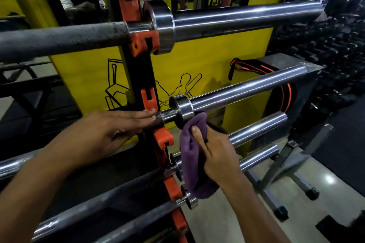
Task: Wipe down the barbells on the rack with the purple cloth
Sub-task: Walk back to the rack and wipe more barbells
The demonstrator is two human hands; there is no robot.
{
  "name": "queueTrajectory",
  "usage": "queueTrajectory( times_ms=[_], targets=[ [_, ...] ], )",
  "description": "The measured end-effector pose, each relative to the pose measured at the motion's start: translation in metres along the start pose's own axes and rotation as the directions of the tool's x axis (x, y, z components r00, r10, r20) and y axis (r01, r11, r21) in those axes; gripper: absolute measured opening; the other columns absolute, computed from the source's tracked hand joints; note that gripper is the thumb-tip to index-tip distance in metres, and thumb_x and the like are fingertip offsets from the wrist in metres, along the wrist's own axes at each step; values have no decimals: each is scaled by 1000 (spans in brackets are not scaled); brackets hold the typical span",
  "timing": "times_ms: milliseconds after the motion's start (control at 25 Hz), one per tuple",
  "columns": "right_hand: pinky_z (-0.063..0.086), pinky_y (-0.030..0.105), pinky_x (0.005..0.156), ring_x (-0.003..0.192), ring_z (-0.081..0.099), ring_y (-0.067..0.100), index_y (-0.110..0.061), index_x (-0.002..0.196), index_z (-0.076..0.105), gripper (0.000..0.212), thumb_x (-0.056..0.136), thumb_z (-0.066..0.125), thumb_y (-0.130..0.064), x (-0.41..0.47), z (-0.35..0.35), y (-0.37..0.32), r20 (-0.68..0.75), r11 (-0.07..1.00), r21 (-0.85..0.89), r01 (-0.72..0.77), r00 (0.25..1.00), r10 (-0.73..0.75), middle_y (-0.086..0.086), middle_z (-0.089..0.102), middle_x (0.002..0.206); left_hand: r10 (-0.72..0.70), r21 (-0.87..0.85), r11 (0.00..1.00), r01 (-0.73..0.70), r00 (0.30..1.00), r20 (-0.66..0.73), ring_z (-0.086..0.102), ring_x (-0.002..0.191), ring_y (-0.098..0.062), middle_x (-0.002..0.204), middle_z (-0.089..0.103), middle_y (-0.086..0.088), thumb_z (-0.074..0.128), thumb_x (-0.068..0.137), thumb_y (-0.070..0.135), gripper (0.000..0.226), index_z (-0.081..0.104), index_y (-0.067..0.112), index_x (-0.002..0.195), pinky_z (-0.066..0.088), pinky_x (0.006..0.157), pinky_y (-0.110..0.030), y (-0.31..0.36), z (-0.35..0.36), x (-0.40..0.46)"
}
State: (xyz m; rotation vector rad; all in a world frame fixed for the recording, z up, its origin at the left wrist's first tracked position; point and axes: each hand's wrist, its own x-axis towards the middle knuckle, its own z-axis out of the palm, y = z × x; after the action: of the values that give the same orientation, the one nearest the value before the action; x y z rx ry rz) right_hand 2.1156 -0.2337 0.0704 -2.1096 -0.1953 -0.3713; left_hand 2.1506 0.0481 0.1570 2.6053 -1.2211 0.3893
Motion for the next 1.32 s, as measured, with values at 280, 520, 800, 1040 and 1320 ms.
queueTrajectory(
  times_ms=[280,520,800,1040,1320],
  targets=[
    [46,49,89,102,52,17,-26,127,45,49,103,23,-62,1,-29,-33,-344,931,-315,184,892,-293,6,58,115,-26,9,1000,26,1000,-1,42,132,12,149,35,35,77,82,8,74,50,42,142,51,100,-27,15,-13,-3],
    [38,45,97,115,56,30,-28,130,55,60,93,22,-61,77,-17,-74,225,582,-745,325,945,-239,3,63,127,-54,27,998,56,997,-63,50,132,-4,149,45,21,79,79,4,76,52,38,141,55,98,-40,17,-8,-24],
    [37,35,100,128,52,29,-1,133,57,41,107,45,-30,115,-48,-146,564,759,-627,173,774,289,13,52,145,-117,-3,993,117,991,-60,51,132,-8,147,44,23,71,88,12,64,49,41,141,53,100,-42,20,-11,-20],
    [39,45,99,106,58,25,-24,125,63,46,96,41,-51,55,-8,-72,43,691,-661,293,934,-355,2,67,113,-141,9,990,141,990,-21,34,134,10,137,22,43,55,99,27,58,24,56,139,36,110,-25,27,-17,-15],
    [42,41,79,96,65,36,-20,98,62,47,95,35,-58,99,-10,-78,94,667,-714,214,973,-211,9,72,99,-167,9,986,167,985,-51,44,133,3,144,41,32,59,98,29,45,50,45,139,44,107,-32,28,-17,-16]
  ],
)
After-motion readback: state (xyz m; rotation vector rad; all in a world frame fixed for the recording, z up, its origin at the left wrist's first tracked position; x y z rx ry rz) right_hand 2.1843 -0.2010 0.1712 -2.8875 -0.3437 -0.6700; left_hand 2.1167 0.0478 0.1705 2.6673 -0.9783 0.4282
